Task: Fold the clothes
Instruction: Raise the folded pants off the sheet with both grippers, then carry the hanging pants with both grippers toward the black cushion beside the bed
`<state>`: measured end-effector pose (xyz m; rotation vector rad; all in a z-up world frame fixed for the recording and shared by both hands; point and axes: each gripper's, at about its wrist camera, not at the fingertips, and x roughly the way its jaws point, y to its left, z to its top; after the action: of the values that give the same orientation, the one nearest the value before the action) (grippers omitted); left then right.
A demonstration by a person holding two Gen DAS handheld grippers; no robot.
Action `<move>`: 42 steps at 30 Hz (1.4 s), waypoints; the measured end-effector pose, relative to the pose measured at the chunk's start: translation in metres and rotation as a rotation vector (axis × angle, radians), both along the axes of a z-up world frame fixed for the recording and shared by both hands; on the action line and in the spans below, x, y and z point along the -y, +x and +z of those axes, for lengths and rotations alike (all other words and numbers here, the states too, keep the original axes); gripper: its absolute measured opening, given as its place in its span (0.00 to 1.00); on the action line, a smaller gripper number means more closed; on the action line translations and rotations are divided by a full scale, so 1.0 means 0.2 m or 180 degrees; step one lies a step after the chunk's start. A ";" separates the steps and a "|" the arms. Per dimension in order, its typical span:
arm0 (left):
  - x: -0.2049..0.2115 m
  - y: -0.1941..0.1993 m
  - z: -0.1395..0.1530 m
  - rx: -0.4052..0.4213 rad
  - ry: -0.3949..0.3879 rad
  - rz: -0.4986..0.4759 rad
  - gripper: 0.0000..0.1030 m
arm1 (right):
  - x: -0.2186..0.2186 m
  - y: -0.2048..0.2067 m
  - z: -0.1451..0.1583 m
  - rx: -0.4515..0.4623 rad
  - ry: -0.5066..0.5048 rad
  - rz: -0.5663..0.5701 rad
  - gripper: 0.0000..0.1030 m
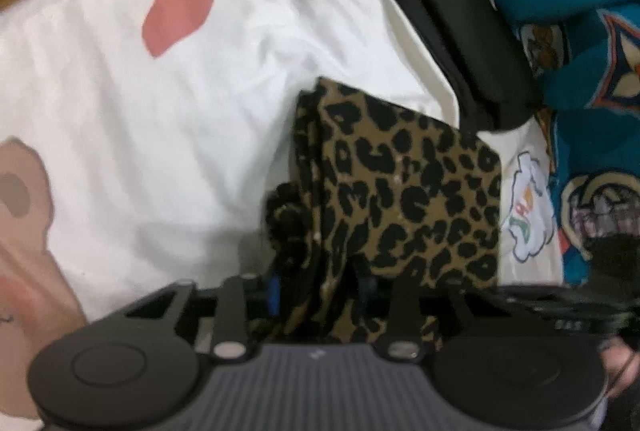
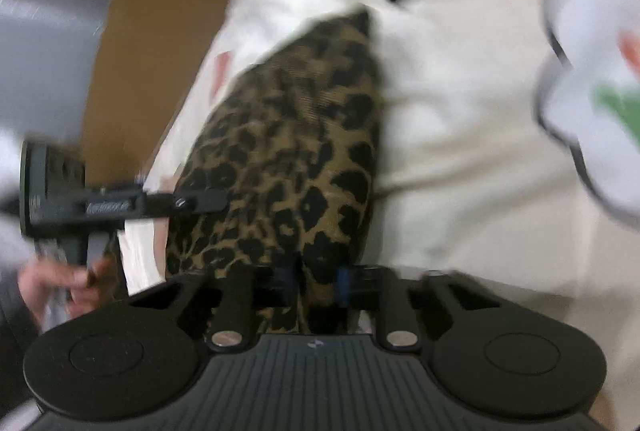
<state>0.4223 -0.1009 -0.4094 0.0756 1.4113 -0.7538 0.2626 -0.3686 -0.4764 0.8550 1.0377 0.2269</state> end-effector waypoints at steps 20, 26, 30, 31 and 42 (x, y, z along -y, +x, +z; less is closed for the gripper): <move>-0.01 -0.37 0.67 0.0623 -0.0032 0.0491 0.22 | 0.02 -0.15 0.60 0.0367 -0.0508 0.0099 0.05; -0.05 -0.51 1.01 0.0900 -0.0128 0.0747 0.22 | -0.01 -0.17 0.95 0.0545 -0.0750 0.0228 0.04; -0.10 -0.63 1.29 0.1138 -0.0418 0.1071 0.22 | -0.01 -0.17 1.29 0.0773 -0.0925 0.0253 0.04; -0.11 -0.67 1.34 0.1199 -0.0487 0.1141 0.22 | -0.01 -0.17 1.37 0.0836 -0.0971 0.0260 0.04; -0.13 -0.95 1.88 0.1797 -0.0923 0.1383 0.22 | -0.08 -0.38 2.11 0.1172 -0.1467 0.0067 0.04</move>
<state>0.2332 -0.0750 -0.0344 -0.2239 0.7339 -0.5094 0.1860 -0.3527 -0.0553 0.3653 0.7113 0.1462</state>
